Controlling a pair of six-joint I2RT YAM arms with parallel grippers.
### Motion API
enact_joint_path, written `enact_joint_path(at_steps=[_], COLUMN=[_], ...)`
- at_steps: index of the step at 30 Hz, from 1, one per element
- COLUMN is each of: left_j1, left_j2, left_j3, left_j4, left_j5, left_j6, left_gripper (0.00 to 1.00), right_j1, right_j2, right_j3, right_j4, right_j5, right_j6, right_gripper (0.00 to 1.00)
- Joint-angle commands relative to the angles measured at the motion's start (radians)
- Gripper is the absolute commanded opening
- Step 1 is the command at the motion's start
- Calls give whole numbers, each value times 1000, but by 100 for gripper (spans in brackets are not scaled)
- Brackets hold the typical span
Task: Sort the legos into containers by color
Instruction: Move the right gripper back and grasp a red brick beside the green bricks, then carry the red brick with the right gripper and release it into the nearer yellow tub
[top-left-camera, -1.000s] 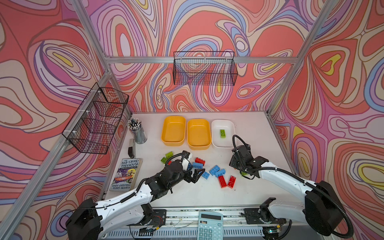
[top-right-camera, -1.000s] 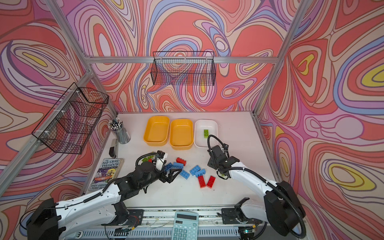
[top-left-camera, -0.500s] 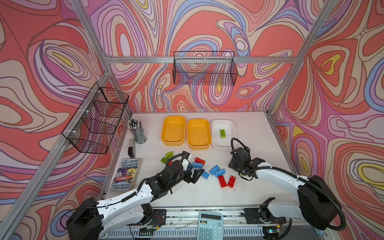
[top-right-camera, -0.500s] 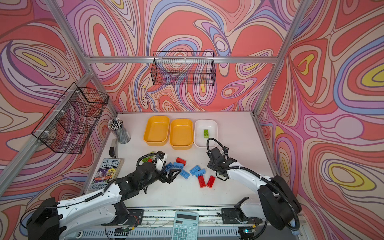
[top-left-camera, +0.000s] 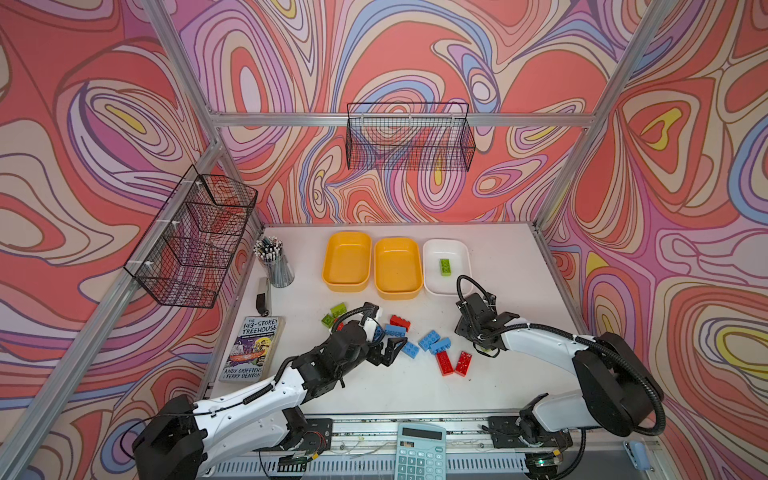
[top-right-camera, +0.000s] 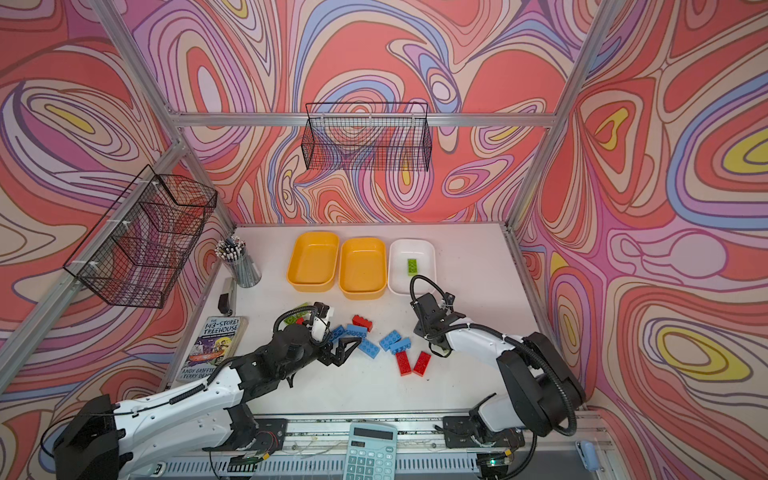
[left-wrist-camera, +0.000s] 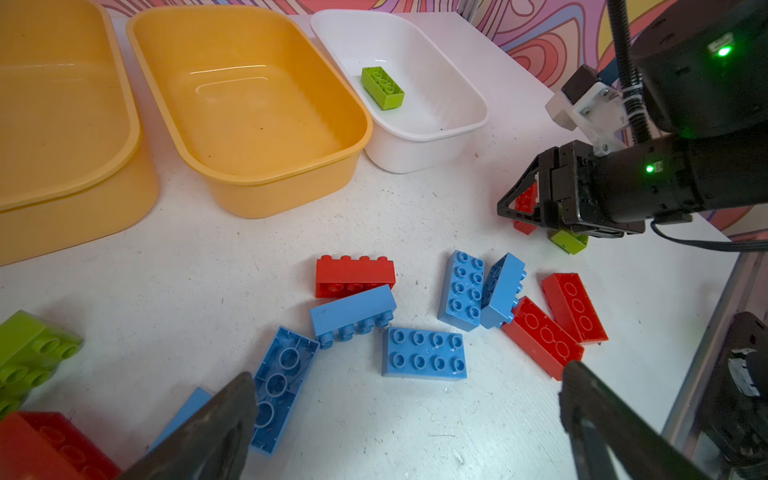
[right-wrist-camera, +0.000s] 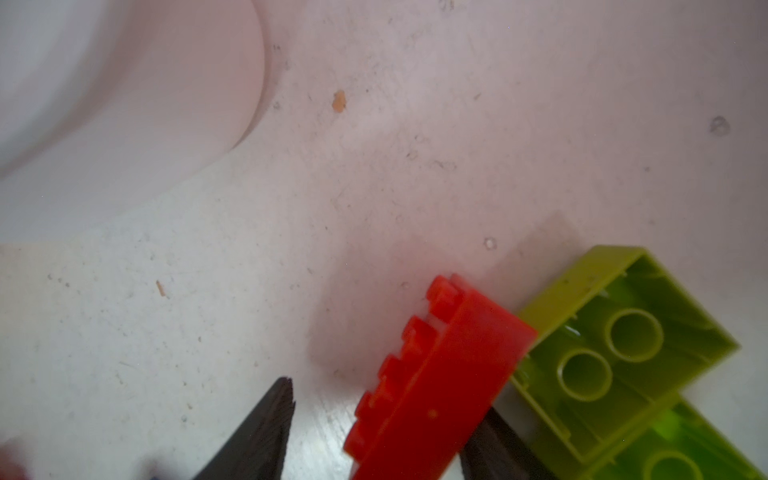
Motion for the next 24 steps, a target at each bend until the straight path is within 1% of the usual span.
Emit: enact_joint_path(at_steps=[1,3,7,9,12,16,24], left_j1=[-4,-5,-4,-4,-5,-4,-4], left_j2=[17,25,38,42,46,48,43], left_j3=[2,7,14,19,22,26,38], left_j4=[-15,-18,-15,-15,-19,-26,-48], left_j5=[-19,-19,-21,-21,-22,-24,-37], left_j6=[14,14,14,12,10,11,13], left_gripper=[100,100,100,100,100,100,100], right_j1=[-27,-39,-46,-47,-46,-47,-27], right_j2=[19,29,43,52,54,29,-32], right_j3=[29,38,56,64,76,102,240], right_j4=[20,17,16,18,19,10,-39], right_j5=[31,36,42,38,24,0,-70], right_j6=[-16,-33,-59,-75,-93,-124,-183], right_gripper=[63,60,48,37,28,22,21])
